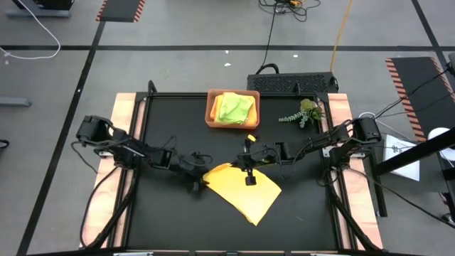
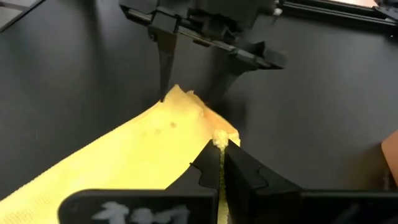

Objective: Fold microfiber towels
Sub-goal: Fold the yellow towel

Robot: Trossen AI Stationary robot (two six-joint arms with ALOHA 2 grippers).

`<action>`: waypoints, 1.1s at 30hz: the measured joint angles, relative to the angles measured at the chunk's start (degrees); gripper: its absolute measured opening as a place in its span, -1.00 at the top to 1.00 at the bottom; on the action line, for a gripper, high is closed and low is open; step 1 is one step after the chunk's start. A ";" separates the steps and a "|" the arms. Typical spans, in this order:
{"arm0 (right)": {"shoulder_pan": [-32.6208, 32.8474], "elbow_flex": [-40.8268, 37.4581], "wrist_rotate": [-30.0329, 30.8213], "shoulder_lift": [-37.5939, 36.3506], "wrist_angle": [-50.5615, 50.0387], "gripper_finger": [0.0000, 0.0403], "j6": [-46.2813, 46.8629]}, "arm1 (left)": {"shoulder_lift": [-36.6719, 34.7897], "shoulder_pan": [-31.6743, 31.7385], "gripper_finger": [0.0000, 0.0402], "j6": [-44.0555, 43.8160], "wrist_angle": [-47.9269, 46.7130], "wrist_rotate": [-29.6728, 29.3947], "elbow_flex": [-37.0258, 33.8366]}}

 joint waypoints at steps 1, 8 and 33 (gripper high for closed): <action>0.00 0.00 -0.01 0.00 0.23 1.00 0.01 | 0.00 -0.39 -0.22 -0.28 0.00 -0.03 0.00; 0.00 0.00 -0.02 0.00 0.72 1.00 0.26 | 0.02 -1.89 0.11 -0.62 -0.42 -3.26 0.00; 2.41 0.00 5.58 -3.98 -0.49 1.00 1.33 | -0.41 -0.46 0.98 3.82 -5.70 -11.18 0.28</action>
